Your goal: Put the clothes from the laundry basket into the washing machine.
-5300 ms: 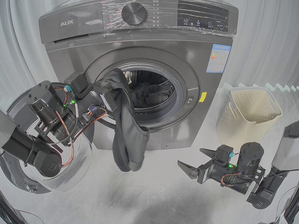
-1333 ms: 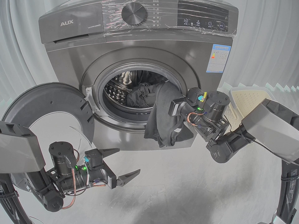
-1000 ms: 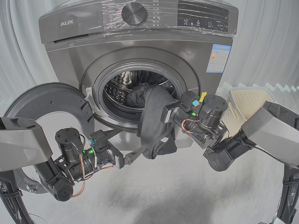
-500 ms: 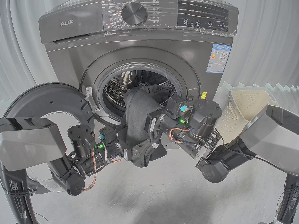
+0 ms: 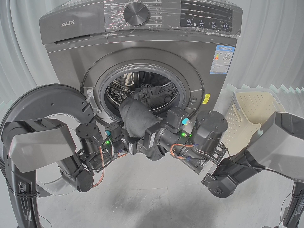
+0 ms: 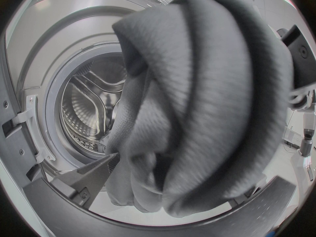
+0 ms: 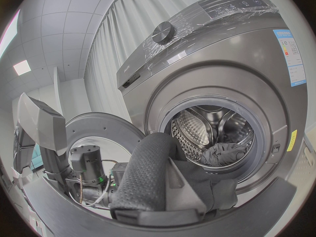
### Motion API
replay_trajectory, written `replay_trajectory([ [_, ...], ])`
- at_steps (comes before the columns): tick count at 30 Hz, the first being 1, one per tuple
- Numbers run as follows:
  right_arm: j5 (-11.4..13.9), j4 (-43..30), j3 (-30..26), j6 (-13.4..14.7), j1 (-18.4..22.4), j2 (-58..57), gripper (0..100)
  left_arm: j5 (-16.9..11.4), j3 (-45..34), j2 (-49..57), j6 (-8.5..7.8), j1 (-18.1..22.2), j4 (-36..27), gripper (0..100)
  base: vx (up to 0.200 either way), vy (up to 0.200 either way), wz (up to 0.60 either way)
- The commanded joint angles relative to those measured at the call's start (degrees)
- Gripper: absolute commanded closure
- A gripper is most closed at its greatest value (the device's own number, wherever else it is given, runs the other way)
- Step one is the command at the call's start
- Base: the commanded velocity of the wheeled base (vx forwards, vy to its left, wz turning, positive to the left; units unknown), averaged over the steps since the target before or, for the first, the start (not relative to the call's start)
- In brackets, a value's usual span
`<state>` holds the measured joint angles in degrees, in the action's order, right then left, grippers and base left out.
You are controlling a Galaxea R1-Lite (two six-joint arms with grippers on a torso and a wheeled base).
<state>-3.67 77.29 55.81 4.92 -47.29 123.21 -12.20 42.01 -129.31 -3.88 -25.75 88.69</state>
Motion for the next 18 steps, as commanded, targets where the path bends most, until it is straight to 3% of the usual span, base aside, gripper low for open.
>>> replay_trajectory([
  [1, -0.02, 0.06, -1.40, 0.00, -0.61, -0.95, 100, 0.07, 1.41, -1.83, -0.08, -0.01, 0.00, 0, 0.000, 0.000, 0.00],
  [13, -0.11, 0.93, -2.20, 0.44, -1.23, -2.01, 100, 0.25, 5.28, -5.34, 0.01, 0.70, -0.09, 0, 0.000, 0.000, 0.00],
  [16, -0.20, 0.93, -3.25, 0.52, -1.05, -2.71, 100, 2.01, 7.03, -5.78, -0.08, 1.05, 0.00, 0, 0.000, 0.000, 0.00],
  [17, -0.20, 0.93, -3.43, 0.52, -0.96, -2.71, 100, 2.10, 7.39, -5.96, -0.08, 1.23, 0.00, 100, 0.000, 0.000, 0.00],
  [18, -0.29, 0.93, -3.78, 0.52, -0.61, -3.06, 100, 2.18, 7.91, -6.05, 0.01, 1.31, 0.00, 100, 0.000, 0.000, 0.00],
])
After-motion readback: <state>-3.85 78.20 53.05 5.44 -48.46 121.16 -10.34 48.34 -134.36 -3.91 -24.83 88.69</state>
